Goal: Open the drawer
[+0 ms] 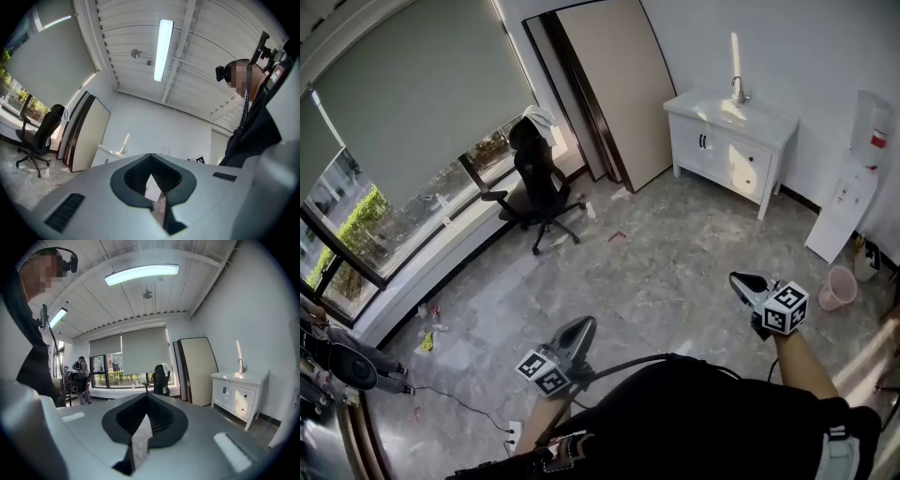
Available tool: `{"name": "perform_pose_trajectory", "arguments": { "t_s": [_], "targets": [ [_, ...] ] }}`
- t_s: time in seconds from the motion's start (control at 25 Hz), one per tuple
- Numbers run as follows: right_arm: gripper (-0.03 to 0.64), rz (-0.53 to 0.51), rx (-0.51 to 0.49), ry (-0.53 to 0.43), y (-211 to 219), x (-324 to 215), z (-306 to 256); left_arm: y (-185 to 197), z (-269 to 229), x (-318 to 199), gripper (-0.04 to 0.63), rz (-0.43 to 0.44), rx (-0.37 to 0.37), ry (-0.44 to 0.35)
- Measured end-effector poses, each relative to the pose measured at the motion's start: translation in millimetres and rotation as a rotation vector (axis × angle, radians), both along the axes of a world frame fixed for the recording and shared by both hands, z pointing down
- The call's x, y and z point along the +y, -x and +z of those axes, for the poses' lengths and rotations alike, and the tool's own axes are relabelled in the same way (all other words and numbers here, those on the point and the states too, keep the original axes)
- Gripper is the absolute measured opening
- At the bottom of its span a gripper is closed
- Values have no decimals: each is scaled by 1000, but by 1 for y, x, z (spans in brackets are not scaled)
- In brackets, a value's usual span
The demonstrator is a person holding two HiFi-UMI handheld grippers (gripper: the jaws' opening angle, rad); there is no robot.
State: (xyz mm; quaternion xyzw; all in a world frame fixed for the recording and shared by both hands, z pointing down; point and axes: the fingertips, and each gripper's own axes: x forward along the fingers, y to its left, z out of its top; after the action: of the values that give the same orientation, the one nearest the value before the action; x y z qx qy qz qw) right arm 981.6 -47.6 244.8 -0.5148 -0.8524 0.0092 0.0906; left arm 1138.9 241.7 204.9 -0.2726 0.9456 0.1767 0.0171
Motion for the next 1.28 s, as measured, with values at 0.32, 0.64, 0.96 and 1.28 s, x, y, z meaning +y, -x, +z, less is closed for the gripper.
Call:
{"name": "perform_pose_trajectory", "arguments": {
  "t_s": [0.32, 0.64, 0.96, 1.28],
  "targets": [
    [2, 80, 33, -15, 46, -13, 17, 67, 9, 8, 0, 59, 16, -27],
    [2, 169, 1, -38, 101, 44, -1, 147, 6, 77, 0, 147, -10, -50],
    [2, 178, -40, -38, 156, 162, -33, 214, -15, 189, 0, 176, -40, 24],
    [2, 171, -17, -45, 210, 251, -32, 270, -14, 273, 0, 182, -10, 31]
  ]
}}
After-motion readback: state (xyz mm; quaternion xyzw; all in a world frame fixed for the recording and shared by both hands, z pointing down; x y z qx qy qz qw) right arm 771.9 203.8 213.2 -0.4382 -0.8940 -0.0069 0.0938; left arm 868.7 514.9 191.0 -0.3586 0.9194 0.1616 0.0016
